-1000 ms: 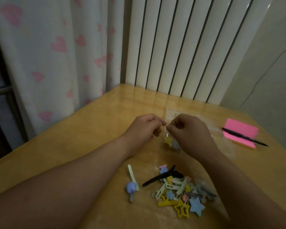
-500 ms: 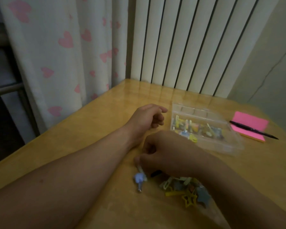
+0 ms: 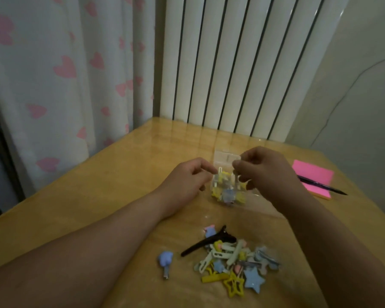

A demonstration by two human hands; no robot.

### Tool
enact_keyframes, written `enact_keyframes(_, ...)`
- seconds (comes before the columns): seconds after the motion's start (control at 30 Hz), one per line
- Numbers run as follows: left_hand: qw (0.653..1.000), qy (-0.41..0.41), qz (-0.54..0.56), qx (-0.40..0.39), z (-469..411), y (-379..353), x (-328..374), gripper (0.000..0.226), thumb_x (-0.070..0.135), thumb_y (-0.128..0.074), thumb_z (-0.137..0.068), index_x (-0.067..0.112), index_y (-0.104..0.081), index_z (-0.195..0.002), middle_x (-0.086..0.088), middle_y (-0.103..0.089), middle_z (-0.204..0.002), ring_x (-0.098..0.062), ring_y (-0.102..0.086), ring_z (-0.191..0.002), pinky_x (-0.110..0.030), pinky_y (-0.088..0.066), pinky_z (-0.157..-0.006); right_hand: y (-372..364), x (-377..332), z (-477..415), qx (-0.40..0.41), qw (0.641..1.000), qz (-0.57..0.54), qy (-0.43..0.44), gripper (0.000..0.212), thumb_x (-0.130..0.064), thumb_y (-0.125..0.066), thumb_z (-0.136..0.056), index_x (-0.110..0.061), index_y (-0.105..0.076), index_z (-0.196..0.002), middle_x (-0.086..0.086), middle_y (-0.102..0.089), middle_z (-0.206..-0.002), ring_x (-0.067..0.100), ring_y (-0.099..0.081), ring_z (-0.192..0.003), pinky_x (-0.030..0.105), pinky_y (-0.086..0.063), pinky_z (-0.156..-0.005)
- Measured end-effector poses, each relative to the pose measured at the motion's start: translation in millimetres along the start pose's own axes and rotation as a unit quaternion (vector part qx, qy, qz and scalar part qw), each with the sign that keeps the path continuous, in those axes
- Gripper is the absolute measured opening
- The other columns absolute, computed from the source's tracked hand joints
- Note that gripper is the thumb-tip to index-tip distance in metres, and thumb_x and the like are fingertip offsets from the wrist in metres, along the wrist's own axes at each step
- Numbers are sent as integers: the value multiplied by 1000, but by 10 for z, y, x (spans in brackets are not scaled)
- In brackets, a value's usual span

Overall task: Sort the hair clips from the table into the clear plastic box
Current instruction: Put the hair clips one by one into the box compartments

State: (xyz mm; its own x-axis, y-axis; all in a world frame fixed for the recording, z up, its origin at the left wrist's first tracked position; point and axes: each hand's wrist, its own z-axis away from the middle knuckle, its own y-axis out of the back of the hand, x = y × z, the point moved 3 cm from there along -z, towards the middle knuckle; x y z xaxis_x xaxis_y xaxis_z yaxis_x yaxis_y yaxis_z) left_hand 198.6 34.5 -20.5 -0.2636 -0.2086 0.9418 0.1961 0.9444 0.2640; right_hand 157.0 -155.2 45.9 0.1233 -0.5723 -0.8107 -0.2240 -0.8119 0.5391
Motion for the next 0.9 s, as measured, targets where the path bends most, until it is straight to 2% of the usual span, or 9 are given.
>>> enact_keyframes(0.13,998,-25,-48,-17,11,-58,-14,14,18,-65,-101,18,-78,-95,2,-67,-77,-9,-59,-70,-28,-47,-71,135,287,-95,20,999,27,-33,14,-18,-77,-94,-14,-66,-103,8,-77,-86,21,-74,-73,43,-62,-67)
enact_keyframes(0.27,998,-34,-57,-16,10,-64,-17,15,19,-66,-99,22,-78,-92,1,-68,-75,-9,-59,-71,-31,-48,-72,0,333,-104,15,997,74,-11,14,-22,-79,-93,-20,-67,-100,2,-77,-84,14,-73,-71,36,-60,-66)
enact_keyframes(0.4,997,-40,-63,-17,16,-74,-8,15,19,-66,-99,23,-78,-93,-5,-71,-81,-10,-61,-74,-33,-50,-75,-168,339,-121,8,991,133,16,13,-28,-82,-88,-25,-69,-90,-1,-76,-81,15,-73,-71,46,-63,-74)
enact_keyframes(0.6,997,-47,-58,-22,25,-78,-13,15,19,-65,-99,24,-78,-93,-10,-70,-82,-12,-60,-73,-34,-49,-74,-277,361,-133,5,979,204,14,12,-36,-79,-88,-30,-69,-90,-9,-69,-87,8,-67,-74,41,-62,-72)
enact_keyframes(0.77,997,-52,-53,-27,17,-70,-19,18,18,-63,-99,26,-79,-93,-16,-71,-87,-15,-61,-75,-36,-50,-74,-260,362,-118,15,978,207,21,8,-40,-75,-91,-32,-72,-91,-10,-70,-91,7,-66,-78,41,-62,-74)
enact_keyframes(0.9,998,-43,-43,-26,10,-65,-36,20,17,-63,-99,26,-80,-93,-16,-72,-89,-15,-62,-76,-36,-51,-75,-223,323,-90,13,981,192,40,6,-34,-73,-94,-28,-73,-94,-9,-69,-90,8,-66,-81,40,-61,-76)
